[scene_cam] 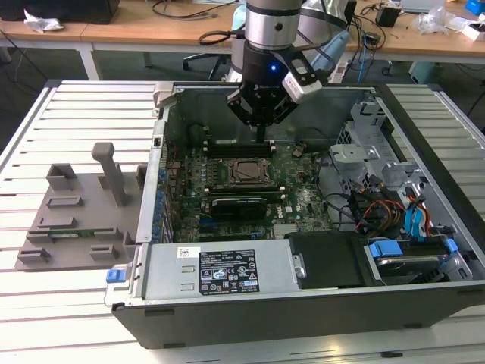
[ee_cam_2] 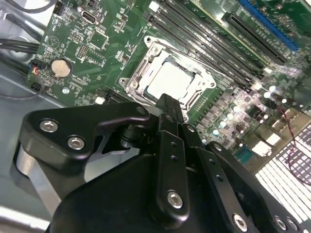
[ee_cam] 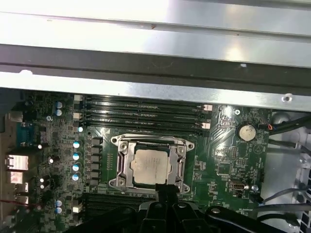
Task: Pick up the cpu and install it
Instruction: 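Install the first cpu locking lever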
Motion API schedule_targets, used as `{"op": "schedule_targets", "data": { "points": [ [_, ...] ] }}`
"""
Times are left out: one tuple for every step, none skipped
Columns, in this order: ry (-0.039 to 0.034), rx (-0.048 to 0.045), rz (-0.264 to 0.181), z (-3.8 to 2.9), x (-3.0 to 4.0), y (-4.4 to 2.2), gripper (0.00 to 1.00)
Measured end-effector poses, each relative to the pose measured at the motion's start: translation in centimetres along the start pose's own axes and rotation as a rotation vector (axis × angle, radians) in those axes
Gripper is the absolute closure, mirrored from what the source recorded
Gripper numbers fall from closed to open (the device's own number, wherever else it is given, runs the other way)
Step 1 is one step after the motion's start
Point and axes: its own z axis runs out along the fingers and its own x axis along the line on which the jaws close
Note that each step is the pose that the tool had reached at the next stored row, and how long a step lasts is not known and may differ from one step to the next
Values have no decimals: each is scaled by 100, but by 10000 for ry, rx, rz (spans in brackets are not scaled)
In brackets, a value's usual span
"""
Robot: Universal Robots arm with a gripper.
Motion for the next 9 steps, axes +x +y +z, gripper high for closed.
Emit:
{"op": "schedule_targets", "data": {
  "points": [
    [0, 0, 0, -25, 0, -3, 89],
    [0, 1, 0, -49, 1, -6, 89],
    [-2, 0, 1, -96, 1, -11, 89],
    [-2, 1, 0, -147, 2, -17, 89],
    [-2, 1, 0, -162, 2, -18, 89],
    [-2, 1, 0, -168, 2, -19, 89],
    [-4, -3, 0, -168, 2, -19, 89],
    [-5, -8, 0, -168, 2, -19, 89],
    [-4, -8, 1, -168, 2, -19, 89]
  ]
}}
